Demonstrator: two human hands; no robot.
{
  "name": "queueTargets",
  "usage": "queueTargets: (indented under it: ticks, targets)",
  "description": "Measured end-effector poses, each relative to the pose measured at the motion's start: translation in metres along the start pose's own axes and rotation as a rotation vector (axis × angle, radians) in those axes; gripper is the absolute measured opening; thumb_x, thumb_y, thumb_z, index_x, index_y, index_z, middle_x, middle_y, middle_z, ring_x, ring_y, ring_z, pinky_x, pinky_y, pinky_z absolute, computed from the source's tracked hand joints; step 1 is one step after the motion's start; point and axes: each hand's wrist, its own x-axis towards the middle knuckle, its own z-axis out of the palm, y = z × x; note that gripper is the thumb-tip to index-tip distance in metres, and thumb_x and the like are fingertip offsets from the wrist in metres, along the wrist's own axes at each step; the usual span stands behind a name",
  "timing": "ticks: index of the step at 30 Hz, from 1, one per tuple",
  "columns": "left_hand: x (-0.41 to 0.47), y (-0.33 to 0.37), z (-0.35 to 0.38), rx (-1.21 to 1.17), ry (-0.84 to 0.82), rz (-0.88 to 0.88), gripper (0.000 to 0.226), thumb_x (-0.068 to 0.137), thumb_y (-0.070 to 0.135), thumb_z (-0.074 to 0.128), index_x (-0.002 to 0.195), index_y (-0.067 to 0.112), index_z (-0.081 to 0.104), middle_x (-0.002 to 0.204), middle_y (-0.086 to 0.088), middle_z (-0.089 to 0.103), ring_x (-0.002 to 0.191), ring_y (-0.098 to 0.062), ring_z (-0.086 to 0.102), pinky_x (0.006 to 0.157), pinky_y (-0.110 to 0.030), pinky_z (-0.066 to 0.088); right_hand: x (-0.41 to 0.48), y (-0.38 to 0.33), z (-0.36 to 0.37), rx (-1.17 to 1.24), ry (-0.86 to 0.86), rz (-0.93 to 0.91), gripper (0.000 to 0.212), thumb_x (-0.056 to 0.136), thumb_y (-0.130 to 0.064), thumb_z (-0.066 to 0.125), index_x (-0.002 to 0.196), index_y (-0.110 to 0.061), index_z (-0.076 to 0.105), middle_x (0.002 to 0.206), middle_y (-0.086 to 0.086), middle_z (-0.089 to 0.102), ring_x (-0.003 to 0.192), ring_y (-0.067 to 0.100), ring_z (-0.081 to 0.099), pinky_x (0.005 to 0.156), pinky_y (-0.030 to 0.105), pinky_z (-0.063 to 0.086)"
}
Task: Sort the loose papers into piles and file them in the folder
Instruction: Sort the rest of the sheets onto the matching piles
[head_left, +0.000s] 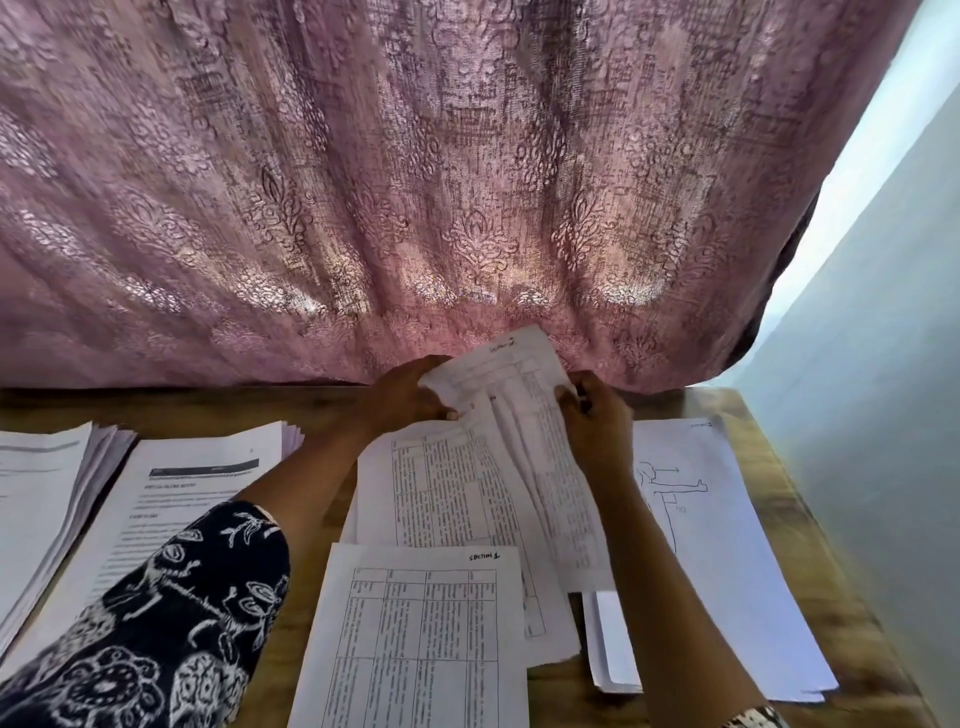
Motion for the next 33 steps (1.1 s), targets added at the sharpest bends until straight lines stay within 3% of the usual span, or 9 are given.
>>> queueTargets:
  ticks: [4,7,11,13,18,21,26,30,33]
  targets:
    - [-0.005,-0.010,0.007,0.206,0.178,0.022,0.100,0.070,0.058,0.077,0.150,0.027,0.026,0.152,-0.005,0.036,0.137,-0.026,0.037,0.110,-0.050,0.036,0.017,-0.026,-0.038,-0.126,0.124,-0.141,0.016,0.092,-0.015,0.055,0.104,-0.017,0.066,0.097,0.004,0.071,0.084,0.021,0.063,0.069,0.027,0.042]
    - [-0.027,-0.009,0.027,0.209,0.302,0.065,0.093,0.075,0.056,0.074,0.149,0.017,0.032,0.150,-0.012,0.038,0.136,-0.029,0.037,0.111,-0.050,0.033,0.017,-0.048,-0.066,-0.183,0.206,-0.288,0.016,0.091,-0.013,0.055,0.102,-0.017,0.067,0.097,0.005,0.069,0.083,0.023,0.062,0.068,0.030,0.045]
    - [-0.092,0.004,0.057,0.228,0.114,0.043,0.096,0.063,0.085,0.055,0.136,0.023,0.053,0.130,0.005,0.058,0.114,-0.009,0.052,0.104,-0.033,0.038,-0.005,-0.073,-0.094,-0.255,0.254,-0.512,0.016,0.092,-0.011,0.054,0.100,-0.011,0.068,0.097,0.006,0.070,0.077,0.014,0.060,0.066,0.024,0.043]
    - [-0.126,0.005,0.073,0.334,-0.004,0.074,0.101,0.059,0.093,0.045,0.136,0.028,0.053,0.136,0.007,0.057,0.121,-0.012,0.054,0.106,-0.039,0.040,-0.024,-0.085,-0.106,-0.286,0.257,-0.591,0.015,0.092,-0.010,0.056,0.099,-0.009,0.069,0.095,0.006,0.071,0.075,0.016,0.062,0.065,0.021,0.041]
    - [-0.171,0.007,0.097,0.563,-0.100,0.107,0.089,0.071,0.070,0.064,0.145,0.026,0.040,0.147,0.003,0.045,0.133,-0.020,0.042,0.115,-0.044,0.027,-0.069,-0.102,-0.132,-0.397,0.241,-0.658,0.013,0.092,-0.012,0.058,0.097,-0.010,0.070,0.090,0.006,0.072,0.070,0.013,0.058,0.060,0.007,0.028]
    - [-0.181,0.010,0.102,0.603,-0.062,0.142,0.081,0.076,0.061,0.068,0.143,0.022,0.044,0.143,0.000,0.049,0.129,-0.022,0.044,0.114,-0.039,0.023,-0.088,-0.102,-0.140,-0.422,0.226,-0.572,0.013,0.093,-0.016,0.057,0.098,-0.013,0.069,0.092,0.006,0.072,0.077,0.021,0.065,0.066,0.018,0.036]
    - [-0.175,0.021,0.106,0.472,-0.061,0.108,0.065,0.076,0.048,0.075,0.131,0.021,0.056,0.127,-0.002,0.055,0.115,-0.022,0.050,0.102,-0.034,0.034,-0.110,-0.085,-0.158,-0.446,0.239,-0.351,0.017,0.091,-0.021,0.055,0.103,-0.022,0.067,0.098,0.007,0.072,0.088,0.032,0.064,0.072,0.033,0.045]
    - [-0.193,0.014,0.101,0.314,0.028,0.252,0.026,0.079,0.028,0.074,0.099,0.011,0.076,0.101,-0.012,0.068,0.094,-0.032,0.062,0.086,-0.041,0.052,-0.127,-0.067,-0.167,-0.413,0.180,-0.169,0.015,0.091,-0.020,0.057,0.102,-0.020,0.068,0.100,0.008,0.071,0.087,0.032,0.064,0.074,0.029,0.041]
    - [-0.217,0.007,0.094,0.062,0.121,0.260,0.007,0.082,0.020,0.070,0.089,0.019,0.071,0.104,-0.006,0.062,0.102,-0.017,0.055,0.088,-0.030,0.048,-0.130,-0.037,-0.156,-0.359,0.089,-0.043,0.017,0.089,-0.019,0.060,0.103,-0.018,0.070,0.103,0.007,0.070,0.093,0.030,0.064,0.075,0.025,0.038]
